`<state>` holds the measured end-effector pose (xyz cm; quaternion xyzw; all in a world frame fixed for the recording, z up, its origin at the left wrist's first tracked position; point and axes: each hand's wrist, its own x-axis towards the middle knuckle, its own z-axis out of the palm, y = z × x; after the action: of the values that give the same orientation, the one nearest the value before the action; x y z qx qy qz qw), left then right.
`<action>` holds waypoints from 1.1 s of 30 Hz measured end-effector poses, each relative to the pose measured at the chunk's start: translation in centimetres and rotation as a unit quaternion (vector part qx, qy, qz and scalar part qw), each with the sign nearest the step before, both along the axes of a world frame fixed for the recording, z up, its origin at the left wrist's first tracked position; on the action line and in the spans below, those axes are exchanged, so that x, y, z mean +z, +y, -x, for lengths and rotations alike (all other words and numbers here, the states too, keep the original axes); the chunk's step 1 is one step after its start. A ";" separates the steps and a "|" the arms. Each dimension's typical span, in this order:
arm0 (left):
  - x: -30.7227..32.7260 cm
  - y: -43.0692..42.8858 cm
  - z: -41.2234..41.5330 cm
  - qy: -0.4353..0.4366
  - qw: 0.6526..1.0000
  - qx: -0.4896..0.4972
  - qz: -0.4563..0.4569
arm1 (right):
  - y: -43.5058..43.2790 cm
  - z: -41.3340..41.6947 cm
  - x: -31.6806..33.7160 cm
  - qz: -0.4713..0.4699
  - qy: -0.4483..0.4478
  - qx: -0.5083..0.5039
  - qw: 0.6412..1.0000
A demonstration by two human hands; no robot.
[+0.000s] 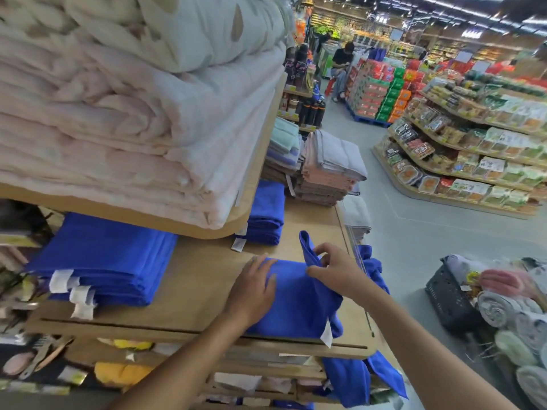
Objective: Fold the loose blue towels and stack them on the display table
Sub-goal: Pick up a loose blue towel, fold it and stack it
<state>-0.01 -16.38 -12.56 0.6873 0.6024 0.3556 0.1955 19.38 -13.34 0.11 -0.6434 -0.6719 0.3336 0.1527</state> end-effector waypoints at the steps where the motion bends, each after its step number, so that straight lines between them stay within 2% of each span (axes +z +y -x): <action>1: 0.1 -0.3 0.9 -0.087 0.996 0.017 0.013 | 0.1 0.6 -0.1 -0.004 0.000 0.007 1.000; 4: 0.1 -1.0 2.6 -0.269 0.958 0.072 0.071 | 0.3 3.8 -1.2 -0.017 -0.005 0.058 0.998; 6: 0.5 -0.7 3.0 -0.382 0.914 0.084 0.108 | 0.2 6.0 -2.9 0.003 -0.009 0.091 0.996; 7: 0.8 -0.4 3.1 -0.439 0.885 0.090 0.126 | 0.0 7.0 -3.8 0.039 0.017 0.095 0.995; 8: 1.1 -0.2 3.2 -0.471 0.865 0.100 0.143 | -0.2 7.6 -4.6 0.078 0.044 0.088 0.992; 9: 1.0 -0.1 3.3 -0.475 0.860 0.110 0.152 | -0.2 7.8 -5.4 0.098 0.058 0.074 0.991; 10: 0.9 -0.2 3.5 -0.443 0.876 0.118 0.150 | -0.3 7.5 -6.0 0.077 0.049 0.064 0.994; 11: 0.7 -0.5 3.7 -0.380 0.908 0.117 0.132 | -0.3 6.8 -6.5 0.023 0.022 0.055 0.998; 13: 0.9 -1.1 3.3 -0.192 0.975 0.090 0.062 | -0.6 5.2 -7.7 -0.105 -0.029 0.046 0.993; 14: 1.1 -1.1 2.7 -0.108 0.992 0.061 0.017 | -0.9 4.5 -8.4 -0.155 -0.049 0.060 0.985; 16: 1.1 -0.7 0.9 0.044 0.999 0.010 -0.023 | -1.3 3.9 -9.7 -0.208 -0.117 0.107 0.965; 18: 0.3 -0.2 -0.4 0.177 0.984 -0.006 0.012 | -1.5 3.7 -10.9 -0.211 -0.192 0.120 0.951; 19: -0.2 0.0 -0.5 0.213 0.976 -0.001 0.047 | -1.5 3.6 -11.3 -0.198 -0.216 0.113 0.949; 22: -1.7 0.4 0.3 0.247 0.964 0.010 0.095 | -1.4 2.9 -12.6 -0.166 -0.241 0.110 0.950; 29: -2.7 0.7 0.4 0.250 0.963 -0.002 0.099 | -1.5 2.9 -14.1 -0.176 -0.265 0.107 0.942; 33: -2.6 0.5 0.5 0.248 0.964 -0.006 0.092 | -1.7 2.7 -13.3 -0.170 -0.242 0.096 0.950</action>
<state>-0.48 -15.89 -15.11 0.7367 0.6581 0.1154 0.1046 16.64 -15.03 -13.15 -0.6018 -0.7940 0.0620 0.0594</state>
